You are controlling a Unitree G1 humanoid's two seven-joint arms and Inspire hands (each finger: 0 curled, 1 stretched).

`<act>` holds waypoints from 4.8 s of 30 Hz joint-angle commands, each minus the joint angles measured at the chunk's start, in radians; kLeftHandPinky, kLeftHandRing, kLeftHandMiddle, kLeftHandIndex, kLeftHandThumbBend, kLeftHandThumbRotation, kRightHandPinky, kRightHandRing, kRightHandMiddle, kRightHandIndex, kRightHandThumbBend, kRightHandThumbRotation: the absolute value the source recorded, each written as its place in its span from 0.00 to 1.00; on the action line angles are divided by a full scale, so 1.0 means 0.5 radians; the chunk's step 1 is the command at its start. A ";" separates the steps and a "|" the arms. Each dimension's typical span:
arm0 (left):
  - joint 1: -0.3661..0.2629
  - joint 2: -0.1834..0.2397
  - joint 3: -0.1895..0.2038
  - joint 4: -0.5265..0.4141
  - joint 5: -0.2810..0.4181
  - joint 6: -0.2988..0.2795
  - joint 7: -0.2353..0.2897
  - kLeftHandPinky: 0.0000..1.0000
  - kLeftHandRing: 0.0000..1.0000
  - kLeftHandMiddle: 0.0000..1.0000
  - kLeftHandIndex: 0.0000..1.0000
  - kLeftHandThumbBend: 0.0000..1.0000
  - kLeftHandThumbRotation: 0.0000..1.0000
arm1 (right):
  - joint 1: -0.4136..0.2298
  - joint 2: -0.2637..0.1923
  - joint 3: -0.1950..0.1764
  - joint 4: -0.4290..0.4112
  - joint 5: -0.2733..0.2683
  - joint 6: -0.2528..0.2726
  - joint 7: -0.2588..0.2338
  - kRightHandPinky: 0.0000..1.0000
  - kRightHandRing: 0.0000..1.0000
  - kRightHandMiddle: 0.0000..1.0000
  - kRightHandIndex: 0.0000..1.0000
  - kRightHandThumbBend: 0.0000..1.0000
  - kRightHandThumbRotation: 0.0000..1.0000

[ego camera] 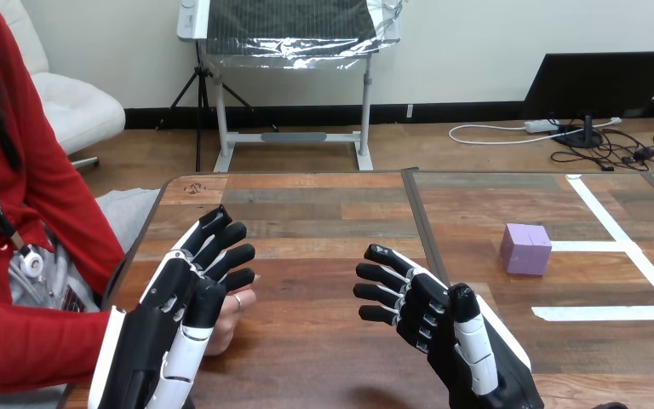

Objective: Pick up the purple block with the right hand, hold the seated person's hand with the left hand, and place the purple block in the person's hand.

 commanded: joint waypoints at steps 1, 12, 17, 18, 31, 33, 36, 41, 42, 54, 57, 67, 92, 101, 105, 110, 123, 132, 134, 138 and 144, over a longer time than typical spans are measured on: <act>-0.045 -0.100 0.002 -0.043 0.033 -0.056 0.013 0.78 0.82 0.85 0.86 0.62 0.77 | -0.091 0.004 -0.024 -0.120 0.036 0.003 -0.013 0.82 0.85 0.88 0.89 0.94 1.00; -0.053 -0.095 0.002 -0.035 0.029 -0.058 0.015 0.77 0.81 0.84 0.85 0.62 0.77 | -0.093 0.005 -0.020 -0.121 0.030 0.008 -0.024 0.82 0.85 0.88 0.89 0.93 1.00; -0.061 -0.090 0.005 -0.029 0.023 -0.062 0.010 0.77 0.81 0.84 0.85 0.62 0.78 | -0.099 0.007 -0.018 -0.117 0.028 0.006 -0.027 0.82 0.85 0.88 0.89 0.93 1.00; -0.061 -0.090 0.005 -0.031 0.024 -0.059 0.011 0.77 0.81 0.84 0.85 0.62 0.78 | -0.101 0.007 -0.018 -0.114 0.028 0.005 -0.026 0.82 0.85 0.88 0.89 0.93 1.00; -0.081 -0.089 0.009 -0.027 0.029 -0.040 0.019 0.76 0.81 0.84 0.85 0.61 0.78 | -0.244 -0.009 -0.039 0.044 -0.019 -0.077 -0.015 0.83 0.87 0.89 0.89 0.90 1.00; -0.086 -0.090 0.007 -0.025 0.028 -0.038 0.019 0.76 0.81 0.84 0.85 0.62 0.78 | -0.310 -0.027 -0.051 0.106 -0.048 -0.088 -0.025 0.84 0.87 0.89 0.89 0.89 1.00; -0.093 -0.092 0.004 -0.022 0.024 -0.034 0.018 0.76 0.81 0.84 0.85 0.61 0.78 | -0.421 -0.070 -0.069 0.212 -0.125 -0.111 -0.060 0.84 0.88 0.90 0.90 0.89 1.00; -0.105 -0.090 0.004 -0.013 0.033 -0.030 0.018 0.76 0.81 0.84 0.85 0.62 0.78 | -0.619 -0.143 -0.094 0.428 -0.249 -0.201 -0.109 0.85 0.88 0.90 0.90 0.92 1.00; -0.106 -0.090 0.003 -0.013 0.031 -0.027 0.018 0.76 0.81 0.84 0.85 0.62 0.78 | -0.682 -0.160 -0.101 0.491 -0.281 -0.209 -0.136 0.85 0.88 0.89 0.90 0.95 1.00; -0.135 -0.096 0.010 0.008 0.029 -0.036 0.021 0.74 0.80 0.83 0.84 0.59 0.78 | -1.214 -0.249 -0.171 1.084 -0.343 -0.306 -0.262 0.87 0.88 0.88 0.90 0.98 1.00; -0.142 -0.097 0.014 0.017 0.042 -0.046 0.024 0.74 0.80 0.83 0.83 0.59 0.78 | -1.359 -0.280 -0.168 1.236 -0.390 -0.297 -0.350 0.88 0.88 0.87 0.89 0.98 1.00; -0.155 -0.080 0.010 0.037 0.053 -0.060 0.004 0.73 0.80 0.83 0.83 0.58 0.80 | -1.819 -0.419 -0.060 1.737 -0.657 -0.225 -0.661 0.88 0.87 0.86 0.87 0.77 1.00; -0.115 -0.083 0.005 0.030 0.093 -0.075 0.020 0.73 0.81 0.83 0.84 0.58 0.81 | -2.432 -0.596 0.102 2.212 -1.043 0.128 -0.972 0.82 0.84 0.84 0.84 0.70 1.00; -0.103 -0.091 0.013 0.014 0.090 -0.067 0.037 0.72 0.80 0.82 0.83 0.60 0.81 | -2.554 -0.651 0.161 2.266 -1.164 0.203 -0.996 0.80 0.84 0.84 0.84 0.79 1.00; -0.103 -0.089 0.013 0.011 0.082 -0.075 0.032 0.72 0.80 0.82 0.83 0.59 0.80 | -2.589 -0.666 0.164 2.280 -1.183 0.221 -0.978 0.78 0.84 0.85 0.85 0.79 1.00; -0.103 -0.088 0.018 0.001 0.089 -0.074 0.037 0.72 0.80 0.82 0.83 0.59 0.80 | -2.642 -0.688 0.183 2.293 -1.228 0.286 -0.976 0.77 0.85 0.87 0.87 0.77 1.00; -0.109 -0.075 0.018 -0.005 0.057 -0.068 0.017 0.73 0.80 0.82 0.84 0.60 0.78 | -2.695 -0.706 0.253 2.325 -1.366 0.421 -1.006 0.76 0.87 0.89 0.86 0.71 0.99; -0.112 -0.073 0.023 -0.007 0.057 -0.060 0.018 0.74 0.80 0.82 0.84 0.63 0.77 | -2.702 -0.708 0.300 2.348 -1.461 0.476 -1.008 0.78 0.89 0.90 0.87 0.69 0.97; -0.112 -0.073 0.023 -0.009 0.055 -0.057 0.017 0.74 0.80 0.82 0.84 0.63 0.76 | -2.700 -0.712 0.329 2.355 -1.496 0.490 -1.009 0.78 0.88 0.90 0.87 0.70 0.97; -0.113 -0.070 0.021 -0.011 0.042 -0.054 0.010 0.74 0.80 0.82 0.83 0.63 0.76 | -2.693 -0.716 0.374 2.369 -1.555 0.516 -0.999 0.76 0.86 0.88 0.88 0.72 0.98; -0.111 -0.063 0.021 -0.015 0.029 -0.051 -0.004 0.75 0.81 0.82 0.84 0.63 0.76 | -2.691 -0.718 0.426 2.389 -1.620 0.562 -0.944 0.70 0.82 0.85 0.90 0.77 1.00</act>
